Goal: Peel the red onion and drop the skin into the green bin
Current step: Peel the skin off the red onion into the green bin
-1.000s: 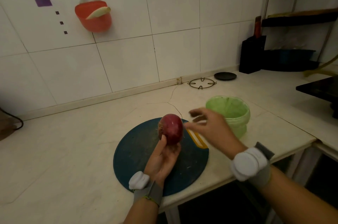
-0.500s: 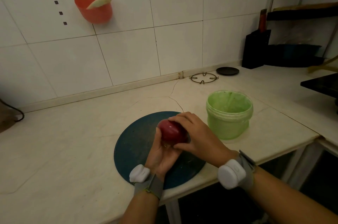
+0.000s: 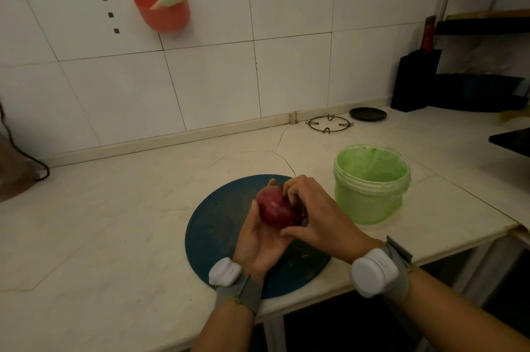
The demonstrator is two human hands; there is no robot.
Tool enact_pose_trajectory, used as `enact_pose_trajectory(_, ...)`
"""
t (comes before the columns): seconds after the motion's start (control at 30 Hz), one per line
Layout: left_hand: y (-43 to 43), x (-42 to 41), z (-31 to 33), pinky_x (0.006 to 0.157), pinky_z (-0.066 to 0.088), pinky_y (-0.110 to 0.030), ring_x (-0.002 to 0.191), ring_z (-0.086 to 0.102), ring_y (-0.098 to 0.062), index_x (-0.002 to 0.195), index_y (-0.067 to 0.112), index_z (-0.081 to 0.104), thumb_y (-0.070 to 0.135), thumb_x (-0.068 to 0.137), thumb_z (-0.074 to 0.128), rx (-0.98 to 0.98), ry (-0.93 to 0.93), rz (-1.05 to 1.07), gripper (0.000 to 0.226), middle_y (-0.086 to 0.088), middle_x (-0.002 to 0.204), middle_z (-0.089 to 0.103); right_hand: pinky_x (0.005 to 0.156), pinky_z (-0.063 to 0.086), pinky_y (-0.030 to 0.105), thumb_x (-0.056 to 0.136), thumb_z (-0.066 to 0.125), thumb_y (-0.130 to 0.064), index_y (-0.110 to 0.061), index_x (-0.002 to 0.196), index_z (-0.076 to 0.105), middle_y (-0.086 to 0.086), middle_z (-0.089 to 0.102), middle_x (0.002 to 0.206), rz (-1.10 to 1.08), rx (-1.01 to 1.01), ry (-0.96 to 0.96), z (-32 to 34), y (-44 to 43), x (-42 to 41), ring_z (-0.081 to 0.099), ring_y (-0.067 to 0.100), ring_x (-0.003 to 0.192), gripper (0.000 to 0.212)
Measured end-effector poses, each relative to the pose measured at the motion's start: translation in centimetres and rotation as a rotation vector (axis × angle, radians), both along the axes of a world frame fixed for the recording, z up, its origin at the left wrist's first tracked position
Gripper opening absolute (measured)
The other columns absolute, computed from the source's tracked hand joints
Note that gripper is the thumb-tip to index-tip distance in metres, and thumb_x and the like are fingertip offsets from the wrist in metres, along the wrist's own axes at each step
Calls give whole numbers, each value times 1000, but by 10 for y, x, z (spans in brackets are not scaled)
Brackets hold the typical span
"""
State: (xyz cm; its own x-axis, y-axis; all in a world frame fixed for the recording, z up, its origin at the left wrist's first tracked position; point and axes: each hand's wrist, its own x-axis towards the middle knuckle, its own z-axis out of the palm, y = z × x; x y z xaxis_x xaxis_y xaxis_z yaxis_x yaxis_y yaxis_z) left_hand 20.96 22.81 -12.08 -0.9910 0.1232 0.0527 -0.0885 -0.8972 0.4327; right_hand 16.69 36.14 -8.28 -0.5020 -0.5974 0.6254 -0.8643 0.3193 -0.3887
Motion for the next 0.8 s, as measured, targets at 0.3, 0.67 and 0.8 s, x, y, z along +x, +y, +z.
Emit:
enact_pose_trajectory(0.3, 0, 0, -3, 72, 58, -36, 97, 65, -38, 123, 11, 52, 24, 42, 94, -17, 15, -29, 92, -24, 111, 64, 74, 41, 15, 63, 80, -32, -26, 89, 36, -10, 47, 105, 35, -51, -25, 0, 10, 2, 44, 3, 89, 51)
enact_pose_trajectory(0.67, -2, -5, -8, 75, 57, -39, 104, 61, -35, 119, 13, 61, 23, 39, 95, -124, 56, -5, 88, -20, 114, 65, 90, 39, 11, 64, 81, -29, -13, 91, 47, -21, 49, 116, 58, -96, -93, 1, 20, 3, 48, -3, 111, 46)
enact_pose_trajectory(0.8, -2, -5, -7, 70, 58, -36, 101, 65, -33, 113, 10, 66, 23, 40, 95, -166, 77, -19, 79, -20, 113, 65, 88, 37, 11, 67, 78, -32, -18, 89, 45, -18, 49, 113, 41, -98, 4, 3, 23, 5, 48, 0, 107, 43)
